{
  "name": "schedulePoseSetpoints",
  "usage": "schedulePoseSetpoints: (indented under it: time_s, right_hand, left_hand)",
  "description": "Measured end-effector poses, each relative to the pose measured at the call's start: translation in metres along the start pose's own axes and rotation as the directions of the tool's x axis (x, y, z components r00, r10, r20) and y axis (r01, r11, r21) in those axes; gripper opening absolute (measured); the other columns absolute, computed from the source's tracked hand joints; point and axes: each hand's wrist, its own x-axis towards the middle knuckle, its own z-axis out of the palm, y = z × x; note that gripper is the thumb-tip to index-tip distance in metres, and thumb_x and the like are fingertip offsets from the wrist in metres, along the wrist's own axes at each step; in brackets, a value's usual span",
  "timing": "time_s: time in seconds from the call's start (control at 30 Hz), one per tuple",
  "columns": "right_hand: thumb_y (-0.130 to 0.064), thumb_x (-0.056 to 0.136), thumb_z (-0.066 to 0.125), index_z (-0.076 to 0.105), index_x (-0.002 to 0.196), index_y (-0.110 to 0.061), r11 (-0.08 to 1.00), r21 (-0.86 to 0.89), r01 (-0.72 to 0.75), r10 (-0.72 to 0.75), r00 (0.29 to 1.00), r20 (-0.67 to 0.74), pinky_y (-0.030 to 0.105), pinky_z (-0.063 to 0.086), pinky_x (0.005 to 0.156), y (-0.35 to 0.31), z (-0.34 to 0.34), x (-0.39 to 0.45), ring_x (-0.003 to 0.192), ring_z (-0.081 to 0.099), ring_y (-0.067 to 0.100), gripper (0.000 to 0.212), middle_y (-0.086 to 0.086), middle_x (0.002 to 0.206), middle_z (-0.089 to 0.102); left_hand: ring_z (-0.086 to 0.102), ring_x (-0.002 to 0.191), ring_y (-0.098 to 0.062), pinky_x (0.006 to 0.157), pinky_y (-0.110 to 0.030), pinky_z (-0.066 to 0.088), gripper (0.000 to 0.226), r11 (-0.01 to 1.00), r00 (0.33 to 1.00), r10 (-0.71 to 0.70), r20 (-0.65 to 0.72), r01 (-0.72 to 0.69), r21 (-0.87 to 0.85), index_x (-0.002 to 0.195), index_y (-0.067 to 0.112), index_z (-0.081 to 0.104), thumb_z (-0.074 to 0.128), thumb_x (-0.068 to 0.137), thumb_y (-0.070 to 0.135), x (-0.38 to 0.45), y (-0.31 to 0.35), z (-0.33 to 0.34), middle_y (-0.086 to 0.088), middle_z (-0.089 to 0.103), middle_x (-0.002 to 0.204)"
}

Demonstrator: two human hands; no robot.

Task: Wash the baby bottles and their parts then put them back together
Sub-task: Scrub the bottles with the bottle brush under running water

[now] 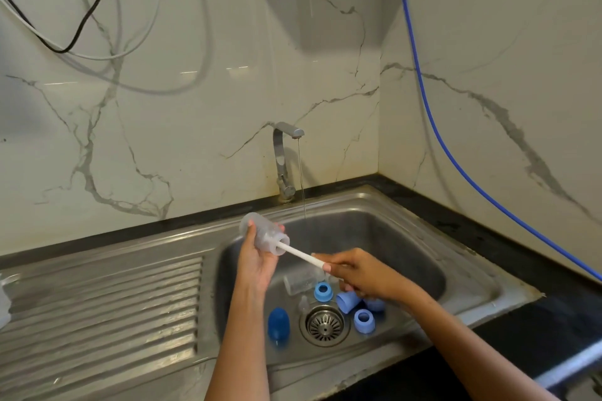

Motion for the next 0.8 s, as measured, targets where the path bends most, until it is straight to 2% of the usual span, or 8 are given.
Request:
schedulePoseSetpoints:
  time_s: [0.07, 0.2, 0.3, 0.47, 0.53, 0.63, 0.7, 0.8]
  right_hand:
    - [-0.030, 0.099, 0.051, 0.057, 0.132, -0.035, 0.957, -0.286, 0.052, -0.080, 0.993, -0.086, 0.024, 0.041, 0.056, 0.001, 0.001, 0.004, 0.058, 0.043, 0.008, 0.034, -0.014, 0.070, 0.063]
    - [-0.032, 0.097, 0.054, 0.063, 0.122, -0.041, 0.985, 0.129, -0.112, 0.088, 0.980, 0.179, 0.017, 0.028, 0.036, 0.005, -0.022, -0.009, 0.045, 0.034, 0.007, 0.028, 0.001, 0.060, 0.047]
    - [-0.035, 0.096, 0.055, 0.071, 0.095, -0.049, 0.981, 0.098, -0.169, 0.143, 0.962, 0.233, 0.017, 0.024, 0.035, 0.008, -0.044, -0.016, 0.040, 0.028, 0.007, 0.021, -0.001, 0.053, 0.039]
    - [-0.034, 0.098, 0.051, 0.064, 0.123, -0.037, 0.919, -0.393, 0.042, -0.044, 0.999, 0.005, 0.018, 0.043, 0.054, 0.007, -0.018, -0.002, 0.052, 0.049, 0.003, 0.028, -0.004, 0.066, 0.061]
    - [-0.033, 0.100, 0.045, 0.053, 0.134, -0.039, 0.780, -0.622, 0.069, -0.125, 0.991, -0.046, 0.030, 0.049, 0.072, 0.007, -0.004, 0.004, 0.071, 0.059, 0.014, 0.035, 0.004, 0.087, 0.069]
    - [-0.035, 0.103, 0.038, 0.040, 0.143, -0.039, 0.659, -0.752, 0.005, -0.133, 0.985, -0.111, 0.037, 0.048, 0.071, 0.008, 0.012, 0.008, 0.075, 0.058, 0.023, 0.041, 0.010, 0.091, 0.067]
    - [-0.032, 0.102, 0.040, 0.045, 0.141, -0.035, 0.750, -0.661, 0.032, -0.107, 0.992, -0.074, 0.035, 0.048, 0.066, 0.005, 0.015, 0.005, 0.066, 0.053, 0.017, 0.039, 0.006, 0.085, 0.067]
    - [-0.030, 0.099, 0.049, 0.058, 0.130, -0.034, 0.995, -0.091, -0.042, 0.050, 0.995, 0.091, 0.024, 0.036, 0.043, 0.007, -0.008, -0.005, 0.045, 0.039, 0.006, 0.032, -0.009, 0.056, 0.052]
  left_hand:
    - [0.057, 0.088, -0.025, 0.063, -0.034, 0.057, 0.040, 0.997, 0.997, 0.040, -0.062, -0.035, 0.075, 0.129, 0.008, 0.038, 0.051, 0.096, 0.026, 0.002, -0.001, 0.000, -0.019, 0.053, 0.101]
    - [0.059, 0.092, -0.028, 0.068, -0.038, 0.056, 0.055, 0.988, 0.995, 0.020, -0.099, -0.005, 0.154, 0.142, 0.007, 0.031, 0.049, 0.097, 0.032, 0.002, 0.008, -0.005, -0.019, 0.055, 0.107]
    - [0.062, 0.090, -0.028, 0.065, -0.036, 0.059, 0.060, 0.974, 0.994, 0.012, -0.110, 0.014, 0.228, 0.143, 0.003, 0.032, 0.052, 0.095, 0.031, -0.002, 0.010, -0.005, -0.020, 0.058, 0.110]
    - [0.054, 0.101, -0.026, 0.076, -0.034, 0.054, 0.056, 0.877, 0.944, 0.269, -0.190, -0.159, 0.453, 0.143, 0.003, 0.033, 0.052, 0.096, 0.028, 0.001, 0.005, -0.004, -0.024, 0.048, 0.134]
    - [0.055, 0.095, -0.023, 0.062, -0.027, 0.056, 0.054, 0.844, 0.937, 0.301, -0.179, -0.174, 0.507, 0.141, 0.001, 0.034, 0.051, 0.097, 0.027, 0.000, -0.003, -0.001, -0.023, 0.050, 0.125]
    - [0.055, 0.090, -0.026, 0.067, -0.031, 0.053, 0.052, 0.853, 0.951, 0.256, -0.173, -0.138, 0.503, 0.138, -0.003, 0.036, 0.050, 0.098, 0.028, -0.003, -0.012, 0.004, -0.021, 0.052, 0.110]
    - [0.057, 0.081, -0.023, 0.068, -0.032, 0.052, 0.050, 0.868, 0.962, 0.215, -0.166, -0.111, 0.484, 0.134, -0.004, 0.039, 0.049, 0.098, 0.029, -0.003, -0.009, 0.002, -0.017, 0.056, 0.098]
    - [0.059, 0.078, -0.025, 0.065, -0.033, 0.056, 0.052, 0.935, 0.985, 0.079, -0.156, -0.019, 0.355, 0.135, -0.004, 0.038, 0.046, 0.099, 0.032, -0.003, 0.001, -0.004, -0.017, 0.058, 0.092]
